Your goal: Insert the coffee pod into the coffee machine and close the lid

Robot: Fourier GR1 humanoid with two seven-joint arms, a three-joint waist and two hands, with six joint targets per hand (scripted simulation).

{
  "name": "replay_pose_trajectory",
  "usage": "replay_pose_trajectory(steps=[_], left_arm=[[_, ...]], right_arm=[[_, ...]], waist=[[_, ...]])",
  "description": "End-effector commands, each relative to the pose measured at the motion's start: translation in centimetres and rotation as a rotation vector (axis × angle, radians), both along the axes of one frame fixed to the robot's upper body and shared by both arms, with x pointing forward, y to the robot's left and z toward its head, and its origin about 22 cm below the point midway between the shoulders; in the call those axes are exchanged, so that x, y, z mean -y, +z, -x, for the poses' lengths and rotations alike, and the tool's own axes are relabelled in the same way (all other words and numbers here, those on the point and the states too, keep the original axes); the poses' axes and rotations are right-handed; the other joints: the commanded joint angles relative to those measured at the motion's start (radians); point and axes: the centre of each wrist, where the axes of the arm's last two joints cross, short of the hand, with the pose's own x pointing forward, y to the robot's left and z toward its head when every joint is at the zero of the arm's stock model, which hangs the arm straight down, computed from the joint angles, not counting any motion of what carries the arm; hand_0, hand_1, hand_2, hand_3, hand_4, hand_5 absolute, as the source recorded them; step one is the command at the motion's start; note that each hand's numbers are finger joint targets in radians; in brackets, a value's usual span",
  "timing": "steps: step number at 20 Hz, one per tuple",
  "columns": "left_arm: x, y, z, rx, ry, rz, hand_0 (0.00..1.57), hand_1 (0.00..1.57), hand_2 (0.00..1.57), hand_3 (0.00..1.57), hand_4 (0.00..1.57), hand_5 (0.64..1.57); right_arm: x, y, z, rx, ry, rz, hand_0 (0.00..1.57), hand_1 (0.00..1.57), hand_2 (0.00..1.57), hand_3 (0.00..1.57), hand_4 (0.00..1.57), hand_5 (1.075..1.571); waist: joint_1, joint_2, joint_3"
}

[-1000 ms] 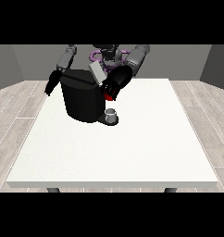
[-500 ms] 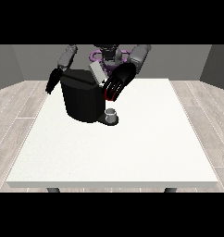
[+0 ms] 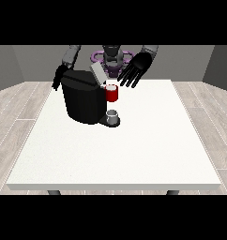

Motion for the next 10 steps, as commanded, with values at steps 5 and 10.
replay_pose_trajectory(steps=[5, 10], left_arm=[[2.8, -10.9, 1.6, -0.162, -0.065, 0.551, 0.00, 0.00, 0.00, 0.00, 0.20, 1.571], [3.2, -19.6, 4.9, -0.352, -0.008, 0.961, 0.00, 0.00, 0.00, 0.00, 0.00, 1.571]], right_arm=[[2.0, -5.2, 4.0, -0.124, -0.079, -0.020, 0.00, 0.00, 0.00, 0.00, 0.00, 1.571], [2.5, -4.4, 4.1, -0.100, -0.072, -0.084, 0.00, 0.00, 0.00, 0.00, 0.00, 1.571]], waist=[[0.121, -0.183, -0.0032], [0.217, -0.353, -0.0037]])
